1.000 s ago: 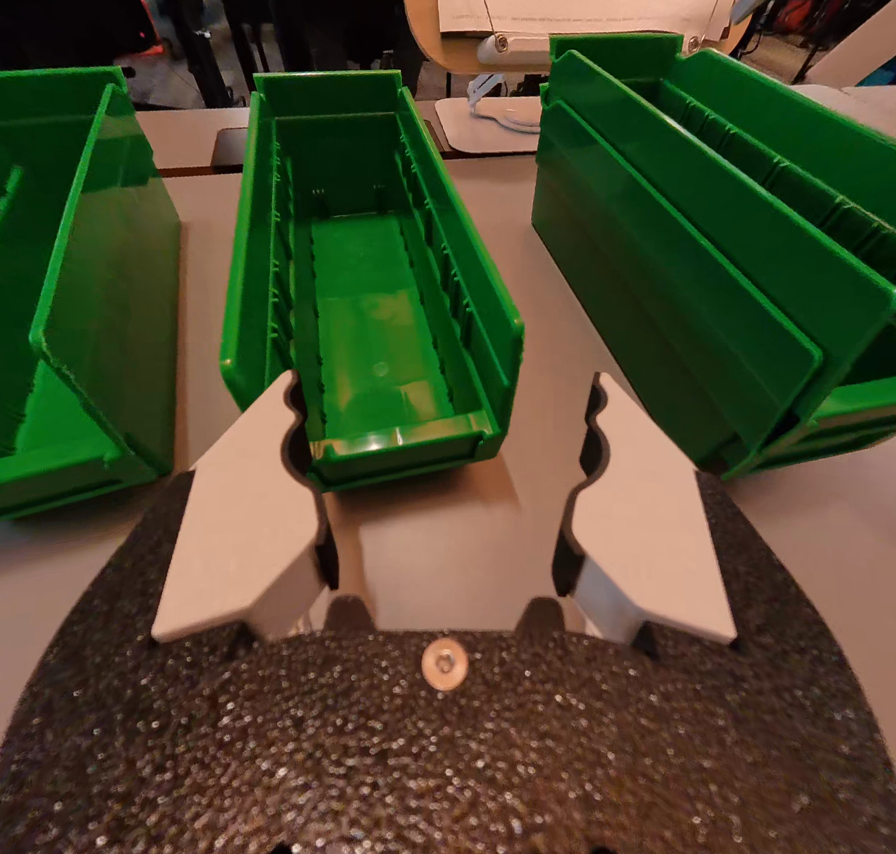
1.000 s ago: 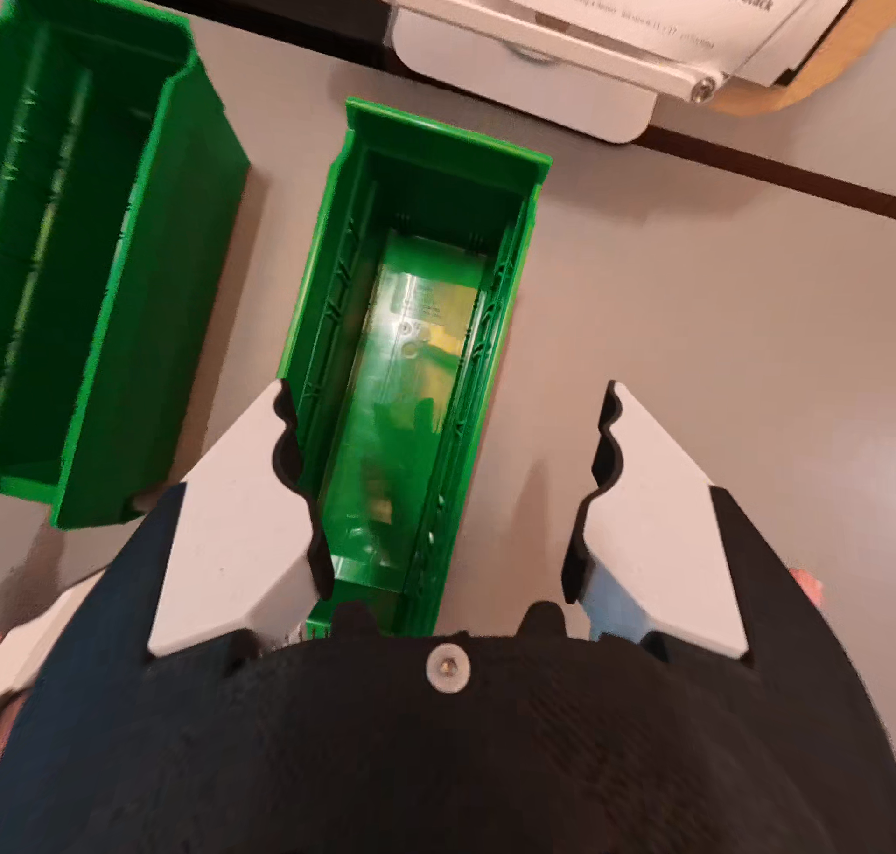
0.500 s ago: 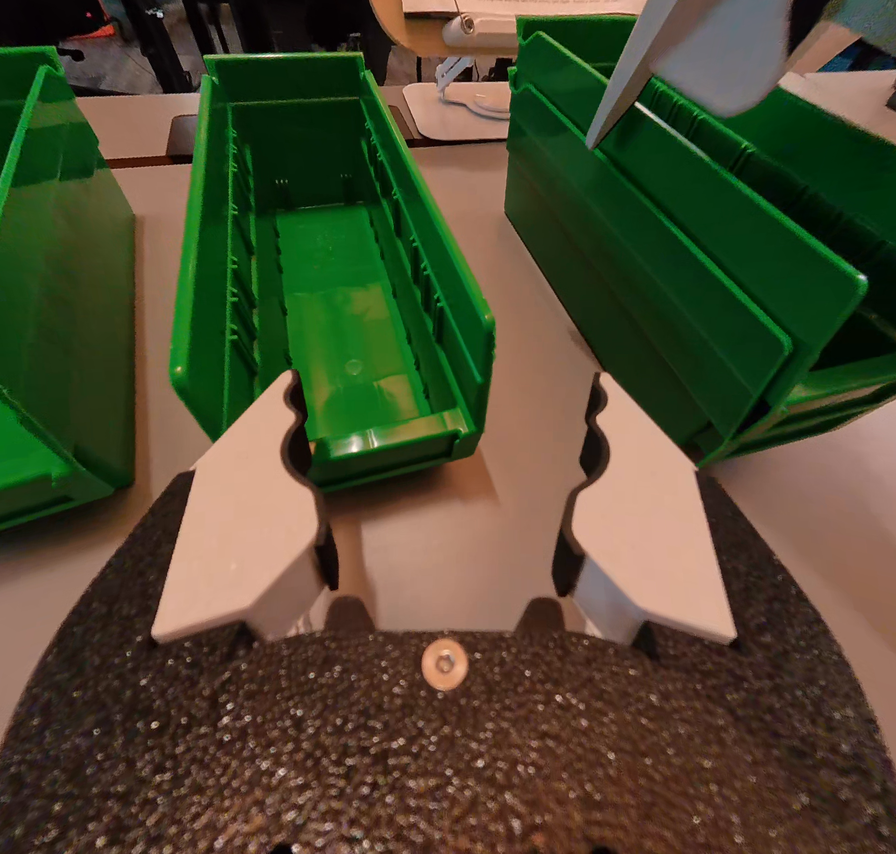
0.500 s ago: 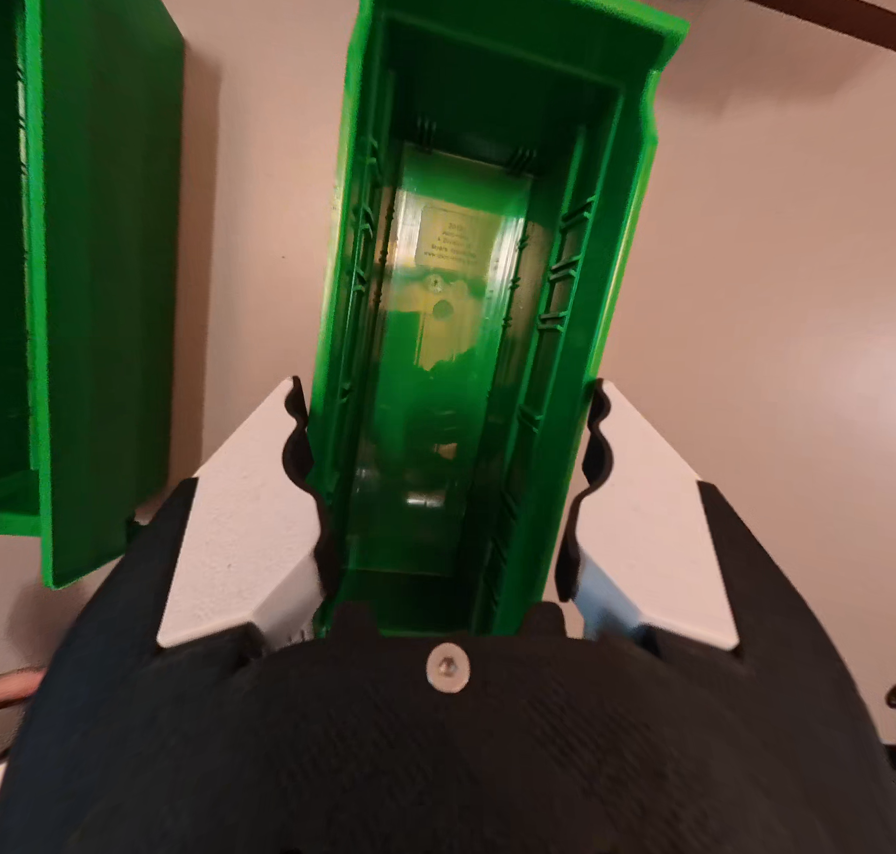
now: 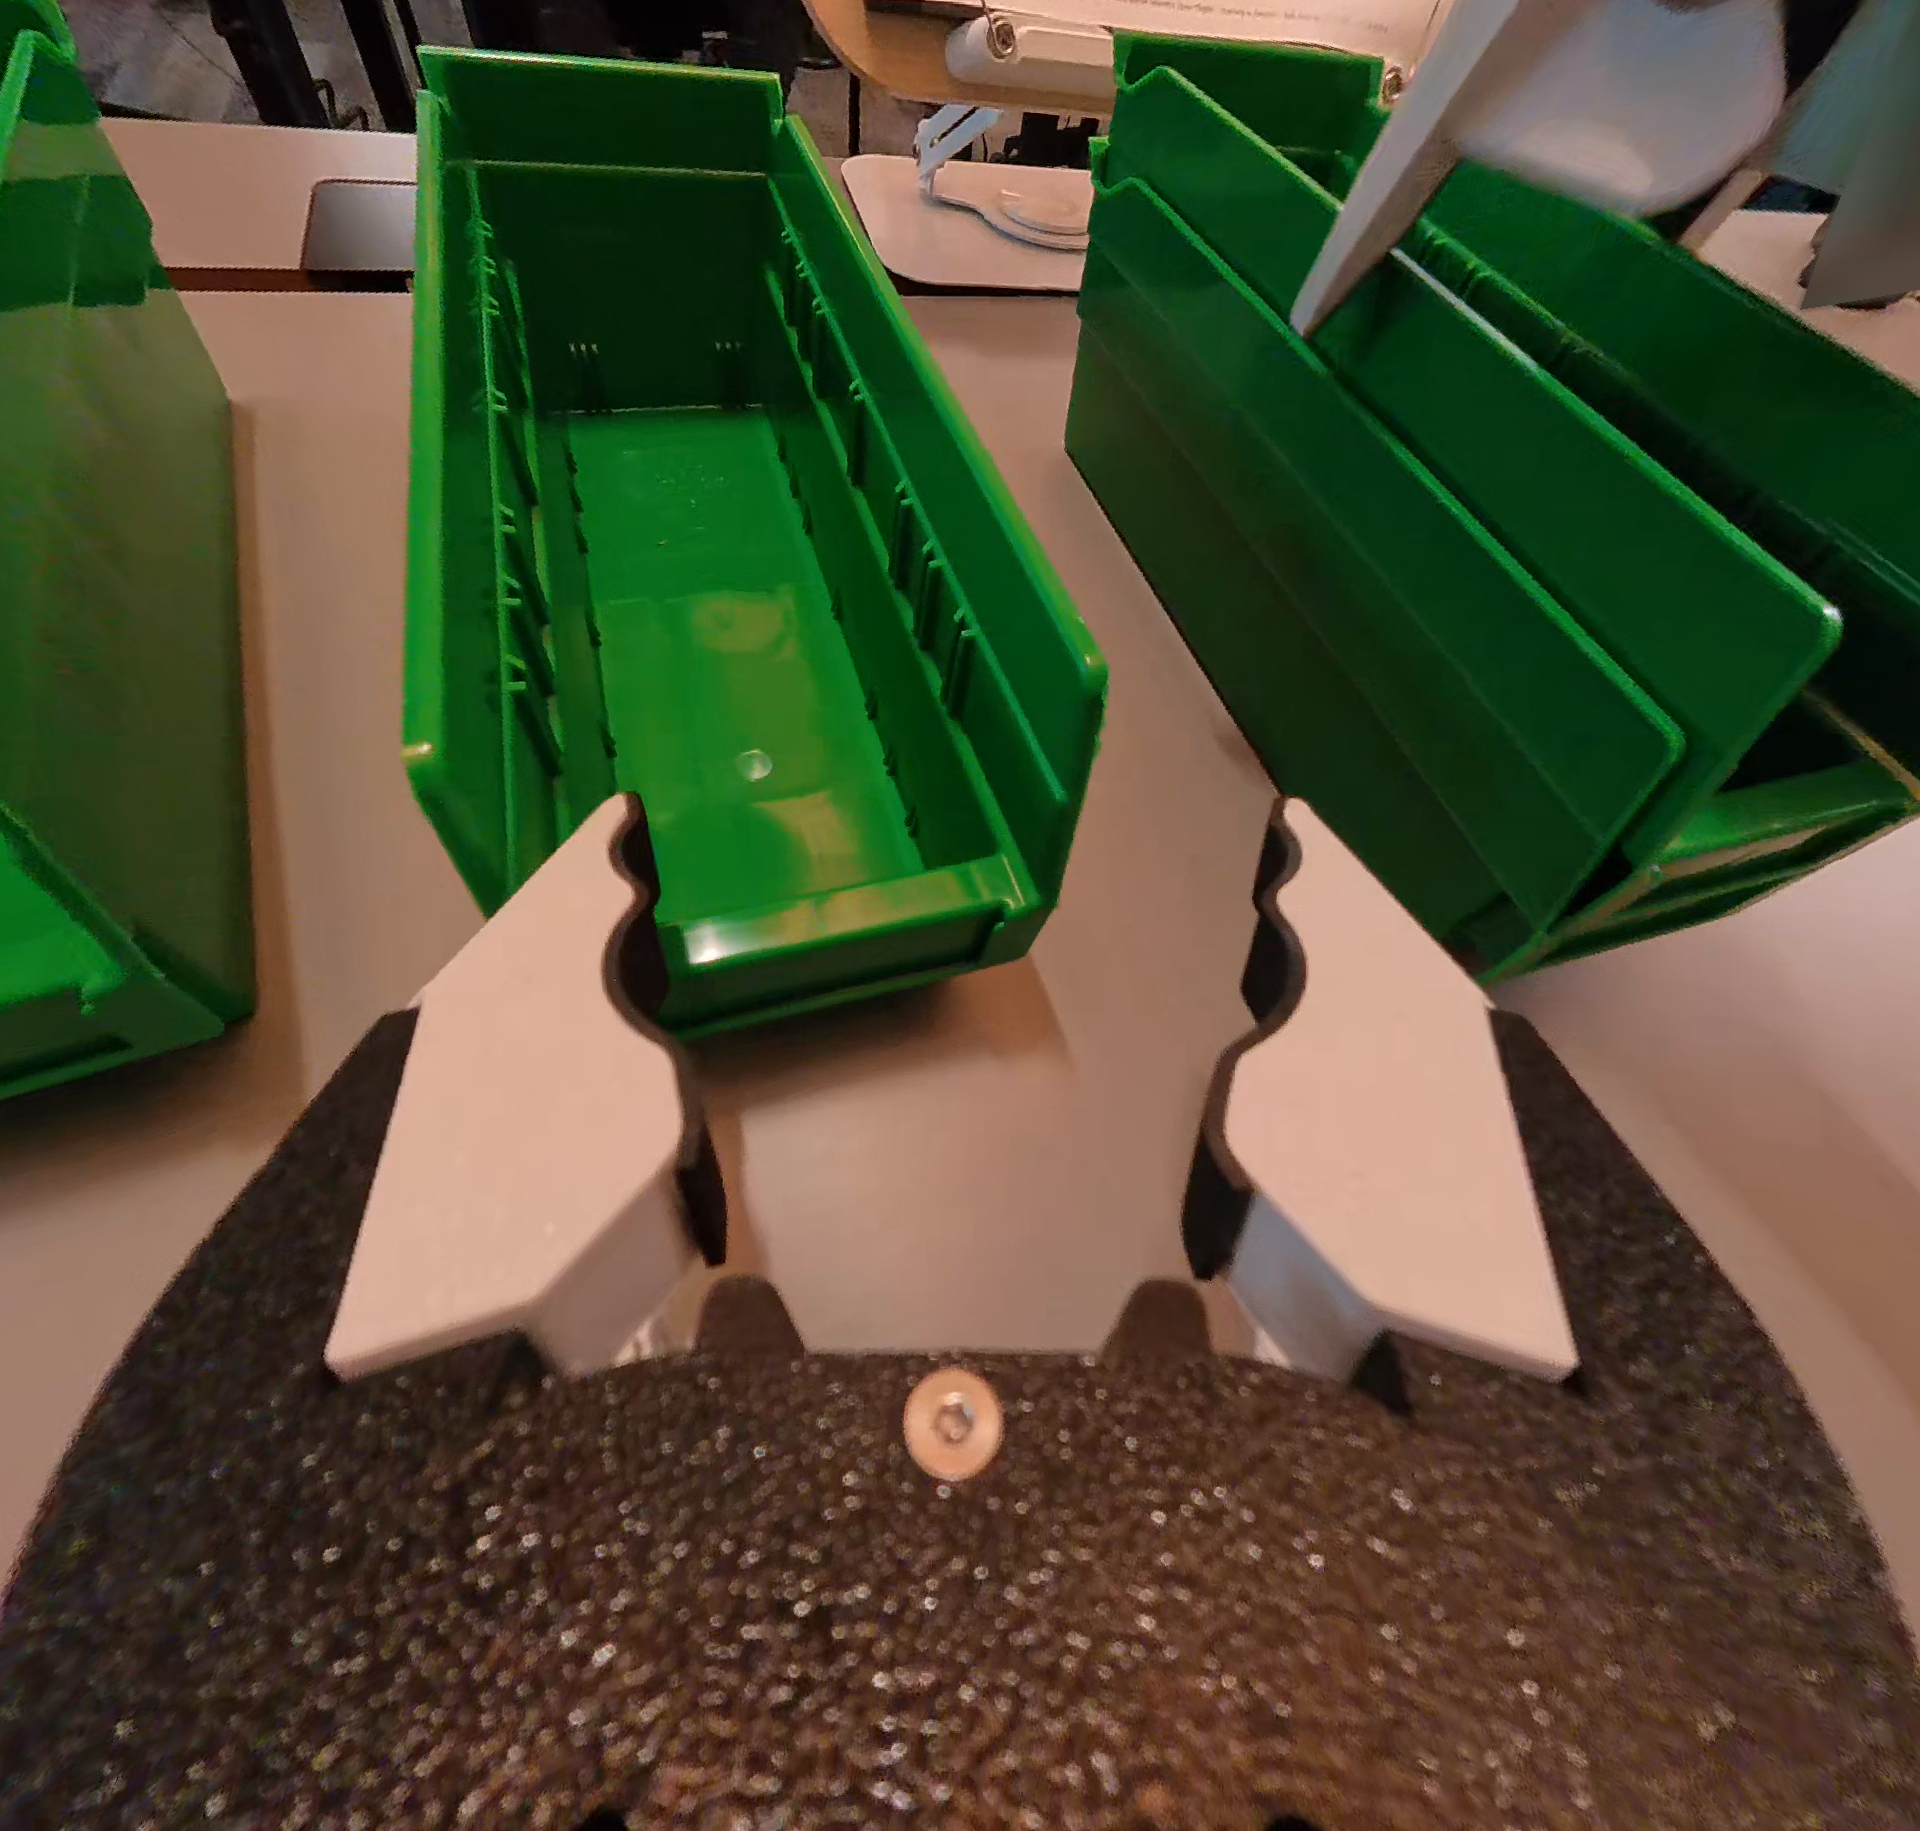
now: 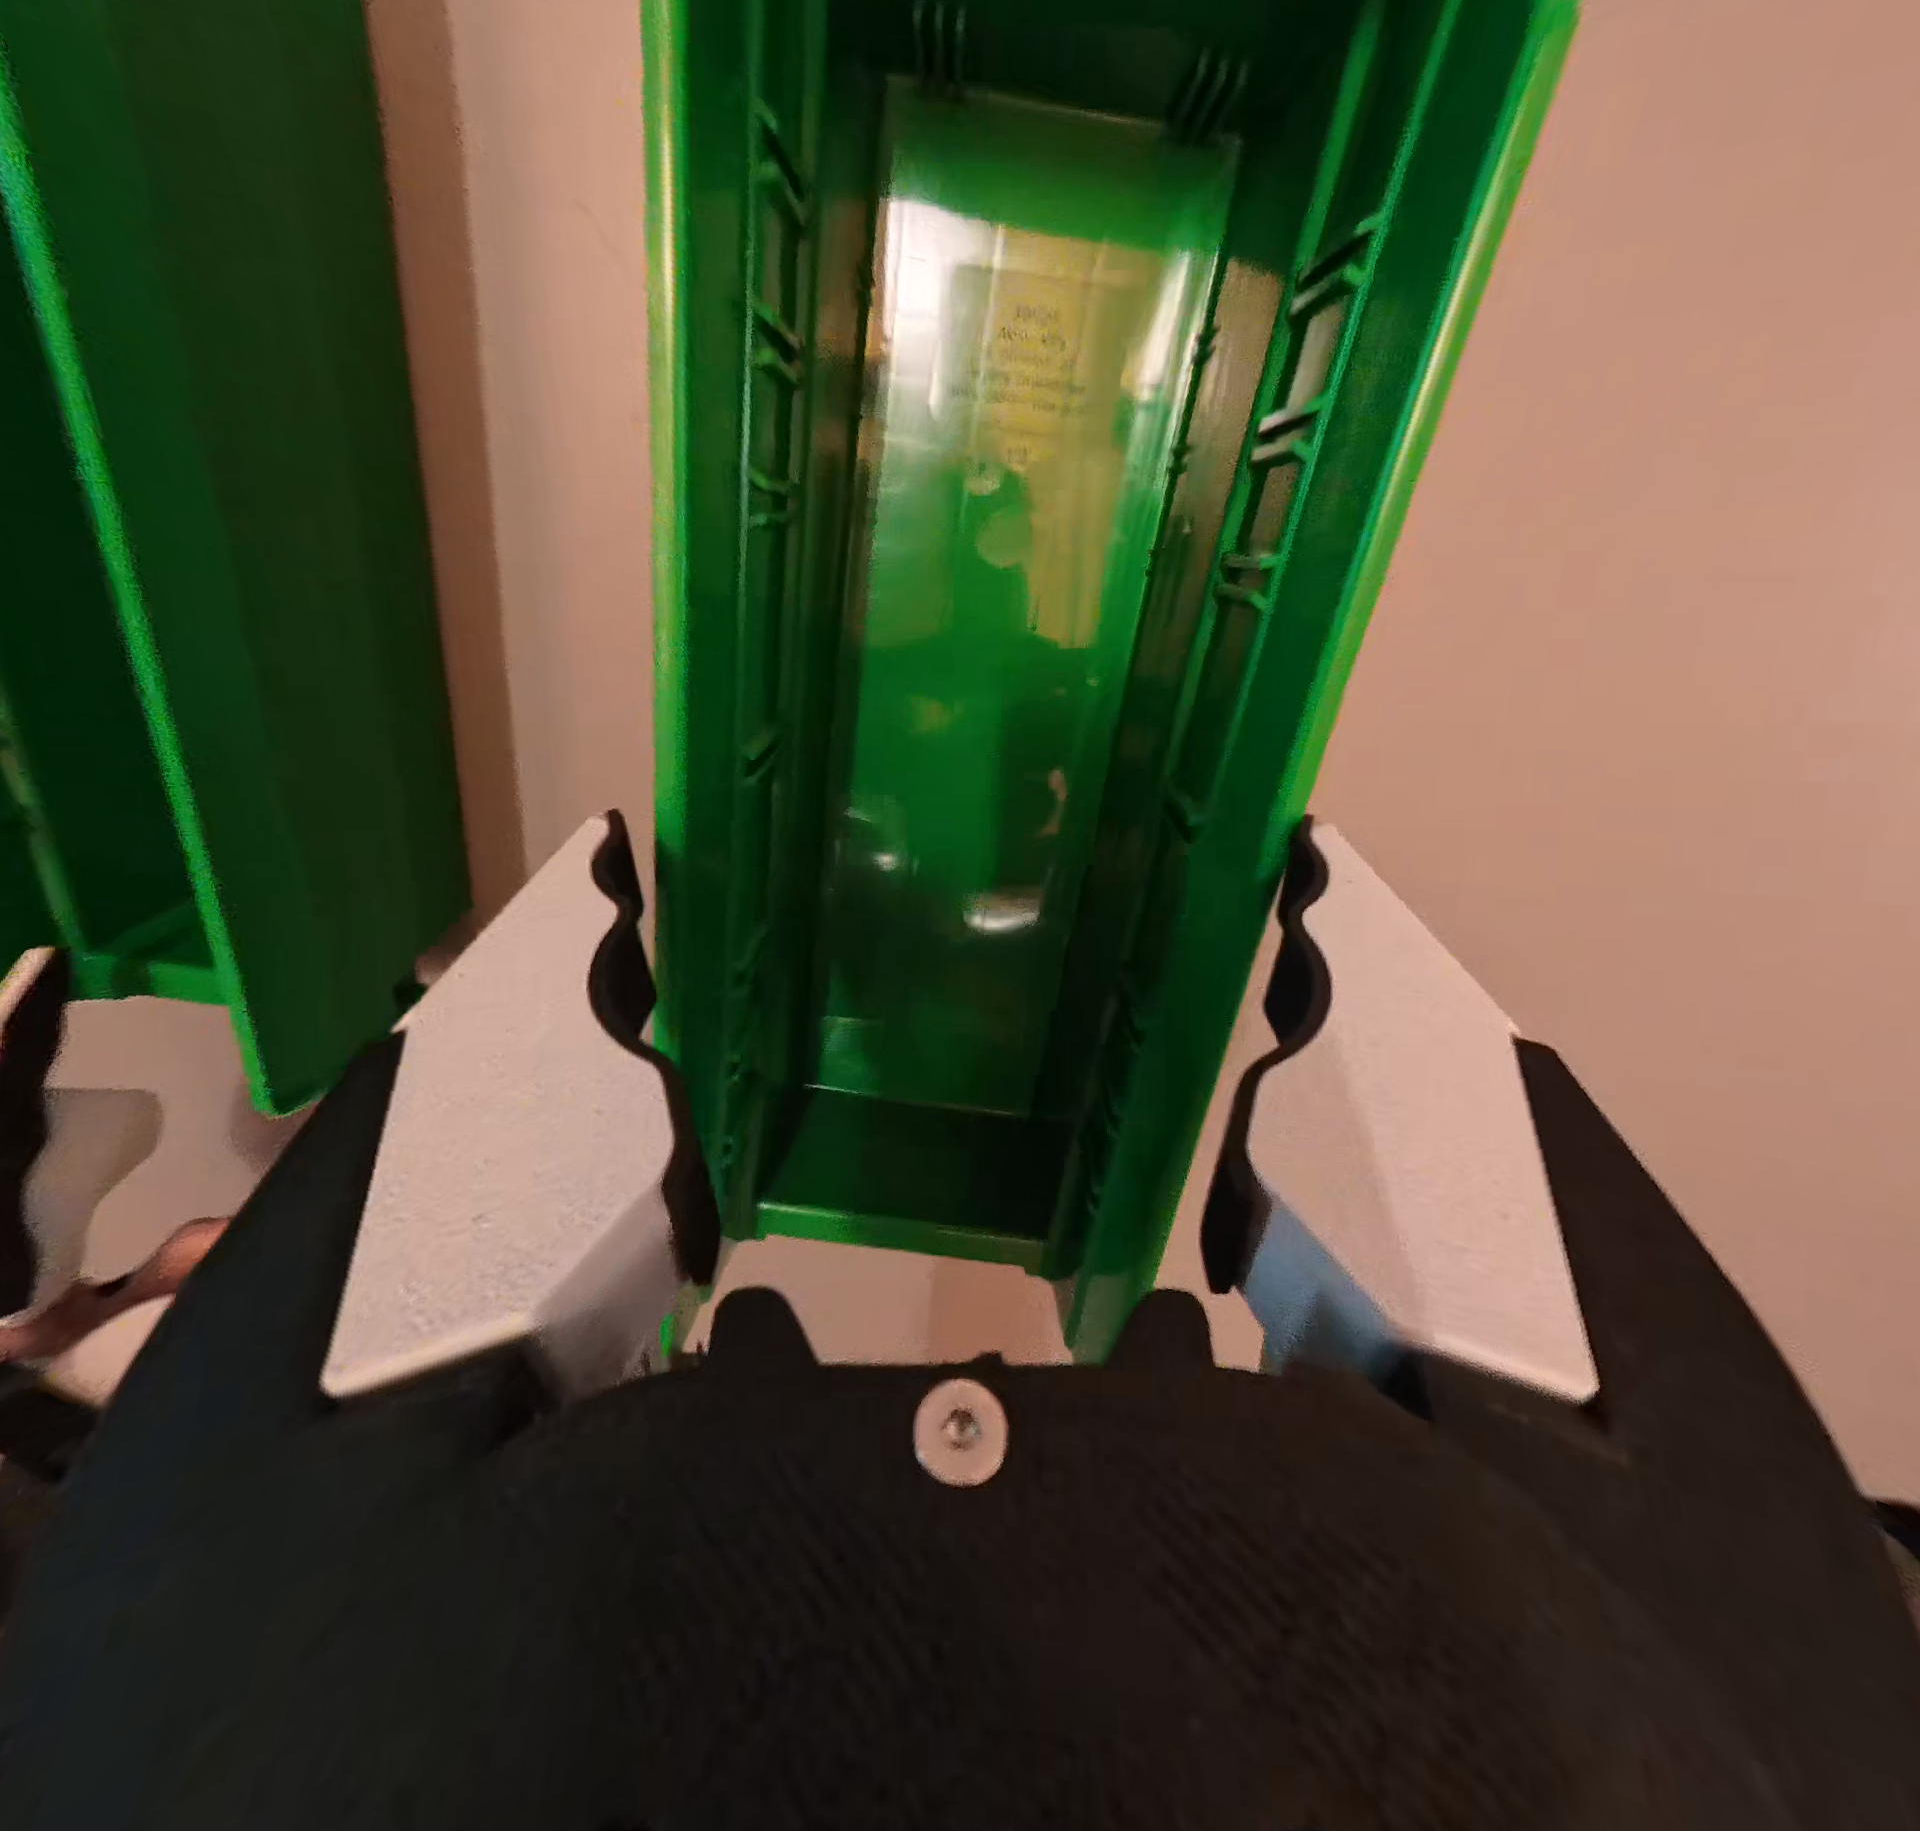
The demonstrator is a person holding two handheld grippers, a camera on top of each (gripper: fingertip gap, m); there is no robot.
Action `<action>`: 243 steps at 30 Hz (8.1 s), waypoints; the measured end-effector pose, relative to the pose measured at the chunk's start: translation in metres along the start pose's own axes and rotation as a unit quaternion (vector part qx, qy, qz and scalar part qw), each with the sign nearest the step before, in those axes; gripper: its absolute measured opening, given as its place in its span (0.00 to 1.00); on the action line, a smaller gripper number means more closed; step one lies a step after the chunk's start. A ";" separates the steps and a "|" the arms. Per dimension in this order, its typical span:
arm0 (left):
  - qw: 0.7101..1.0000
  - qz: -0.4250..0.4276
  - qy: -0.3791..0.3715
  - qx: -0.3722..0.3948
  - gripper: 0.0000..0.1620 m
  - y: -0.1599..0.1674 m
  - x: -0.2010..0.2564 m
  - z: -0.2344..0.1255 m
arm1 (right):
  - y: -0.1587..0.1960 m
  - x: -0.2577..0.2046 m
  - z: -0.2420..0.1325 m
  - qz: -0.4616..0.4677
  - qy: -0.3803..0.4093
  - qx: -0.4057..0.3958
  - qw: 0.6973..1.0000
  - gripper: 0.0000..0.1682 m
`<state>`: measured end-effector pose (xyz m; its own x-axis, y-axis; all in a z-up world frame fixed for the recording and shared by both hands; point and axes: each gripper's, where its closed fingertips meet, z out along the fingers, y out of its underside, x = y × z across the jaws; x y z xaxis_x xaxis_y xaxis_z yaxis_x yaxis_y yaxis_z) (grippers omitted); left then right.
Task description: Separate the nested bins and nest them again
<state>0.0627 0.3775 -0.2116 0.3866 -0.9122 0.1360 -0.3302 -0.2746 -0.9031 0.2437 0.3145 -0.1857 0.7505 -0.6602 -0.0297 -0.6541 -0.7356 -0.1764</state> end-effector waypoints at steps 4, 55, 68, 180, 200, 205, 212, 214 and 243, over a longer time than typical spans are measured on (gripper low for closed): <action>1.000 0.001 0.003 -0.007 0.70 0.003 0.002 0.004 | 0.000 0.001 -0.003 -0.007 -0.020 0.003 1.000 0.69; 0.999 -0.016 0.035 -0.034 0.69 0.013 0.014 0.010 | 0.000 0.000 -0.003 -0.006 -0.009 -0.030 0.999 0.53; 0.999 -0.017 0.037 -0.033 0.68 0.014 0.016 0.012 | -0.007 0.003 -0.037 0.006 -0.034 -0.032 0.999 0.50; 0.984 0.003 0.103 -0.144 0.03 -0.033 0.160 0.067 | 0.027 0.041 -0.015 -0.018 0.000 -0.100 0.995 0.46; 0.994 -0.039 0.092 -0.038 0.15 -0.049 0.152 0.071 | 0.011 0.044 -0.073 -0.022 0.004 -0.090 0.996 0.49; 0.996 -0.016 0.070 0.050 0.27 -0.051 0.138 0.046 | 0.000 0.046 -0.102 -0.027 0.005 -0.080 0.996 0.50; 0.990 0.017 0.042 0.136 0.31 -0.039 0.110 0.012 | -0.025 0.080 -0.154 -0.009 0.007 -0.040 0.999 0.51; 0.988 0.023 0.040 0.148 0.32 -0.034 0.106 0.007 | -0.027 0.102 -0.162 0.006 0.012 -0.037 0.999 0.52; 0.984 0.061 0.029 0.167 0.31 -0.057 0.088 -0.022 | 0.027 0.340 -0.031 0.103 0.017 -0.135 0.985 0.53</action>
<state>0.0973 0.3060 -0.1389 0.3082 -0.9507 0.0333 -0.0649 -0.0560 -0.9963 0.4781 0.0655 -0.1699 0.5987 -0.8010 -0.0028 -0.7969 -0.5960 0.0987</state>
